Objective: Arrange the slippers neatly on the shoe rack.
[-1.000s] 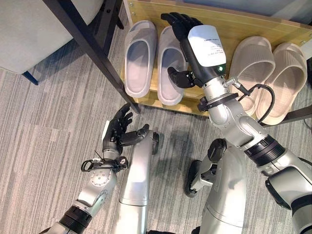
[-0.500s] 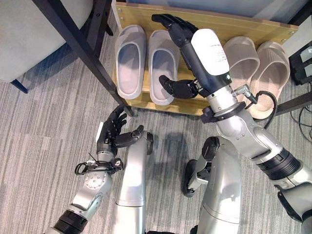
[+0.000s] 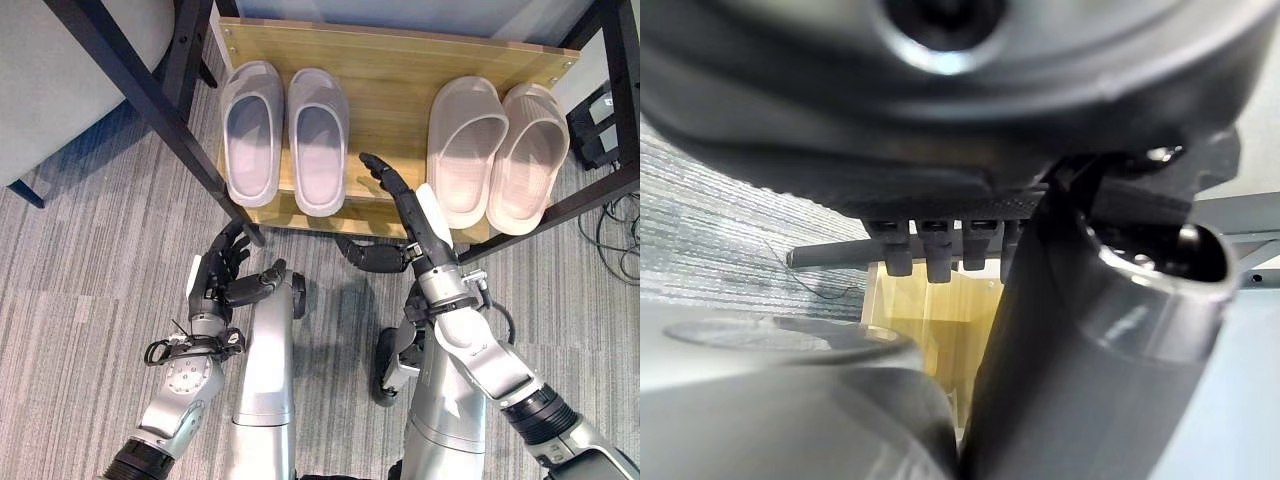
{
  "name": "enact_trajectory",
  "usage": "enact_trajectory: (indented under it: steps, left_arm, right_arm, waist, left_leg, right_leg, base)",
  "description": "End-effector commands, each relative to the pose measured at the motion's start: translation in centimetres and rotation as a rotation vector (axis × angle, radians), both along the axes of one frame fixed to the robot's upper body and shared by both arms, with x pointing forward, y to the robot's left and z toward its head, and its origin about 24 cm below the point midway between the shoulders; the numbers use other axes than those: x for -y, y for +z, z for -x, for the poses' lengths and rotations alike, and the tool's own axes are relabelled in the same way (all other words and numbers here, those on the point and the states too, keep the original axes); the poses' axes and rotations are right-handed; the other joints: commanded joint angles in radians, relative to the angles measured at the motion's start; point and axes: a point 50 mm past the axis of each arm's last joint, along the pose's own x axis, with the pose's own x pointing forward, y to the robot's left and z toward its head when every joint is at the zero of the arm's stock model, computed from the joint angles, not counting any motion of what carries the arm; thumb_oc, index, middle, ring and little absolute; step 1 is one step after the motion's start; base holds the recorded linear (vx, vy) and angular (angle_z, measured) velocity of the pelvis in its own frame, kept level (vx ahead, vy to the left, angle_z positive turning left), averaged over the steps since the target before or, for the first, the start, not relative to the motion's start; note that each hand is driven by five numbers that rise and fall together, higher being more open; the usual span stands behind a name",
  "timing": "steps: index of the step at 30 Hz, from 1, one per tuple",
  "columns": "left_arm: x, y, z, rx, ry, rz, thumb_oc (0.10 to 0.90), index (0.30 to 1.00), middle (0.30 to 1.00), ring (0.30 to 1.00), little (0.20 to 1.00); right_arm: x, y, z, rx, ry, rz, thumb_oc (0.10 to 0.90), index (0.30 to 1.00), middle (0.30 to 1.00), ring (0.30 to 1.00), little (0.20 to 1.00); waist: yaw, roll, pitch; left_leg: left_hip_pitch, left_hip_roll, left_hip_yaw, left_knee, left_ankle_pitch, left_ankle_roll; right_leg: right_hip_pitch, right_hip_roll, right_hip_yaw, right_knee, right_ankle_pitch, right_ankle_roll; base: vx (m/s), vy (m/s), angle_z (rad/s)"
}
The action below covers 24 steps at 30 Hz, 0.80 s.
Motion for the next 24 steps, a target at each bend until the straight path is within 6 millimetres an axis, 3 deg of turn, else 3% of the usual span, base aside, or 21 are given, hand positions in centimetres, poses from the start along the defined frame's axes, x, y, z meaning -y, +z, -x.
enact_trajectory:
  steps: [1, 10, 24]
  left_arm:
    - [4.0, 0.5, 0.9, 0.061, -0.118, 0.022, 0.8, 0.9, 0.9, 0.9, 0.9]
    - [4.4, 0.3, 0.9, 0.056, -0.124, 0.02, 0.8, 0.9, 0.9, 0.9, 0.9]
    - [5.0, 0.2, 0.6, 0.052, -0.131, 0.037, 0.8, 0.9, 0.9, 0.9, 0.9]
  right_arm:
    - [-0.9, 5.2, 1.4, 0.255, 0.078, -0.17, 0.8, 0.9, 0.9, 0.9, 0.9]
    - [-1.5, 3.6, 1.4, 0.16, 0.112, -0.222, 0.8, 0.9, 0.9, 0.9, 0.9]
    - [-3.4, 4.4, 1.0, 0.176, 0.171, -0.219, 0.8, 0.9, 0.9, 0.9, 0.9]
  waist:
    - [0.042, 0.003, -0.039]
    - [0.04, 0.007, -0.039]
    - [0.046, 0.005, -0.039]
  left_leg:
    - [-0.086, -0.089, 0.037, -0.127, 0.069, 0.053]
    - [-0.086, -0.086, 0.044, -0.136, 0.073, 0.056]
    - [-0.086, -0.094, 0.058, -0.146, 0.068, 0.055]
  right_leg:
    - [-0.01, -0.033, -0.021, 0.013, -0.044, -0.102]
    - [-0.01, -0.03, -0.017, 0.005, -0.042, -0.098]
    - [-0.01, -0.02, 0.001, 0.009, -0.04, -0.096]
  base:
    - [0.0, 0.0, 0.0]
    - [0.0, 0.0, 0.0]
    - [0.0, 0.0, 0.0]
